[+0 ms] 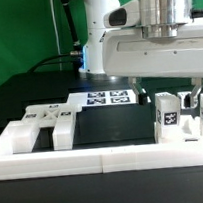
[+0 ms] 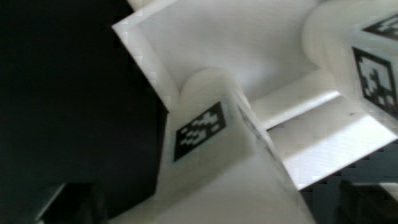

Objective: Assemble chair

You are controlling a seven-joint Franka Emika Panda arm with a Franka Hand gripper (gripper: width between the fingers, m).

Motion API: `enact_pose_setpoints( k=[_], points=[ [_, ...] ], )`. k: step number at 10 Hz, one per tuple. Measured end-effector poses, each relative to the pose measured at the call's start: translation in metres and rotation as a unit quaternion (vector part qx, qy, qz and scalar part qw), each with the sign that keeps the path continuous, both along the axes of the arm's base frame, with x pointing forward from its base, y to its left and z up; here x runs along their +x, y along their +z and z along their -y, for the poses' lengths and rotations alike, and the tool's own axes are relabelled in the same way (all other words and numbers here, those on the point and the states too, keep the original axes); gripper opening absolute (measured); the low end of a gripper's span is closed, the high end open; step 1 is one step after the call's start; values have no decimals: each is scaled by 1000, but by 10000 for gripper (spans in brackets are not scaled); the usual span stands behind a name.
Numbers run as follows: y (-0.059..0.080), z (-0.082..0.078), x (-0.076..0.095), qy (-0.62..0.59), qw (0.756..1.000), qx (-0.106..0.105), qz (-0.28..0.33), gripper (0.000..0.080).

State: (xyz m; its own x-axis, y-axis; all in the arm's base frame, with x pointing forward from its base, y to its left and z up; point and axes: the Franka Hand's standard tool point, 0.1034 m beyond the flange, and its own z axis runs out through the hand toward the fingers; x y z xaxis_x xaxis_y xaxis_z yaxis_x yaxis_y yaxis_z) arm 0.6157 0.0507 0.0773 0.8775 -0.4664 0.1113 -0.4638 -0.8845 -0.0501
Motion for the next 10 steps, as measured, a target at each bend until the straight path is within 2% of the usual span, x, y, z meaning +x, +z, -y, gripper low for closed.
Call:
enact_pose_setpoints(
  k=[2,3,4,6,10],
  points=[
    [0,0,0,56,998,-7,-1,649],
    [0,1,0,71,997,-9,-1,590],
    [0,1,0,66,998,-8,-1,590],
    [0,2,0,66,998,-9,0,291],
    [1,8,1,38,999,-8,1,292]
  ],
)
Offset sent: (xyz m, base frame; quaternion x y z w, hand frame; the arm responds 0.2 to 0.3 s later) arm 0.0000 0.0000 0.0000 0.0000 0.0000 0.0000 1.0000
